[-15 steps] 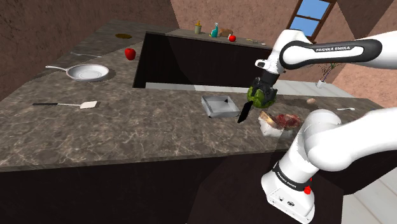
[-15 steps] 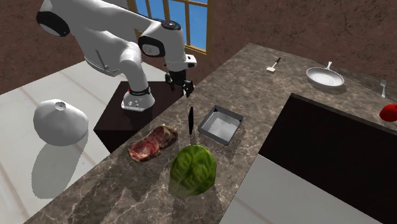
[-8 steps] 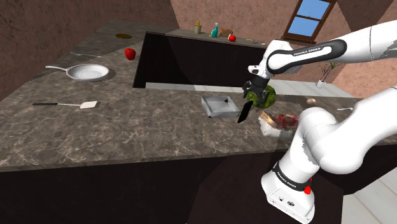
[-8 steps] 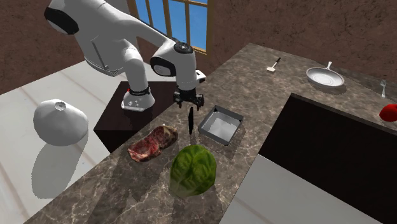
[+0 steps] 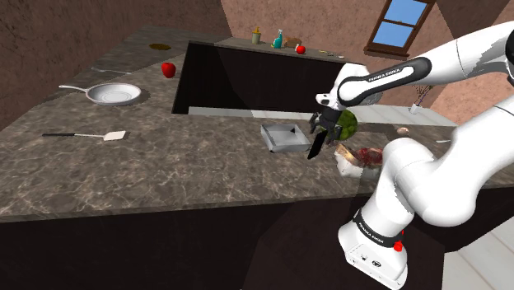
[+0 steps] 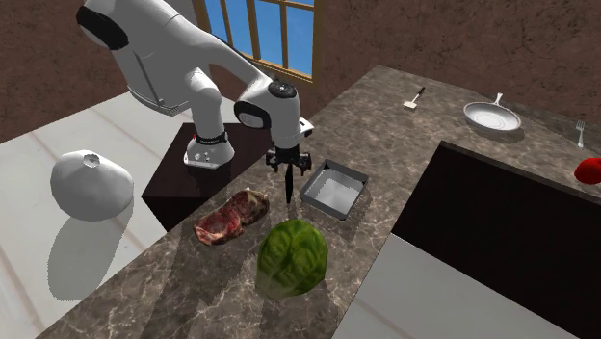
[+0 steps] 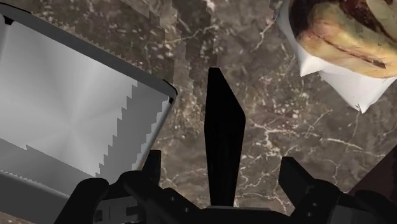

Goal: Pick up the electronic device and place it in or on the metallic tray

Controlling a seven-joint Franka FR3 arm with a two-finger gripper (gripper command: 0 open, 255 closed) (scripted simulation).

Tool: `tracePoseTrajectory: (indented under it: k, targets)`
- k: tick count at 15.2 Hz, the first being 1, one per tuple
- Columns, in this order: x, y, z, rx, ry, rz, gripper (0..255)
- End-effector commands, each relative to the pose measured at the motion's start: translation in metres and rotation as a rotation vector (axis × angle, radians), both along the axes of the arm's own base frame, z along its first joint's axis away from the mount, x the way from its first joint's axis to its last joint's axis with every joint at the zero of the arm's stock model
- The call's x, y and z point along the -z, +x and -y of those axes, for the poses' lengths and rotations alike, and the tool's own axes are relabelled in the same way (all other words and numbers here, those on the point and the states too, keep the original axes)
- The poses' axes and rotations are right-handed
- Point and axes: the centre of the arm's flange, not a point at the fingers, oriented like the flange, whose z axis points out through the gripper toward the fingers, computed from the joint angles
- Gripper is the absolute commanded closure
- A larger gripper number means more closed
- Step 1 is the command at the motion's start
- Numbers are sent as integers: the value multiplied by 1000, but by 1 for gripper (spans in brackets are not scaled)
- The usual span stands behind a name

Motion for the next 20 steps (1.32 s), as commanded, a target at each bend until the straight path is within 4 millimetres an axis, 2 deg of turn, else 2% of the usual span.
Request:
tracePoseTrajectory:
  k: [1,7,8,17,20]
  targets:
    - [4,0,0,0,-1,1,0]
    - [4,0,0,0,-1,1,0]
    - [4,0,0,0,-1,1,255]
    - [4,0,0,0,-1,1,255]
    - [-12,0,0,0,-1,1,255]
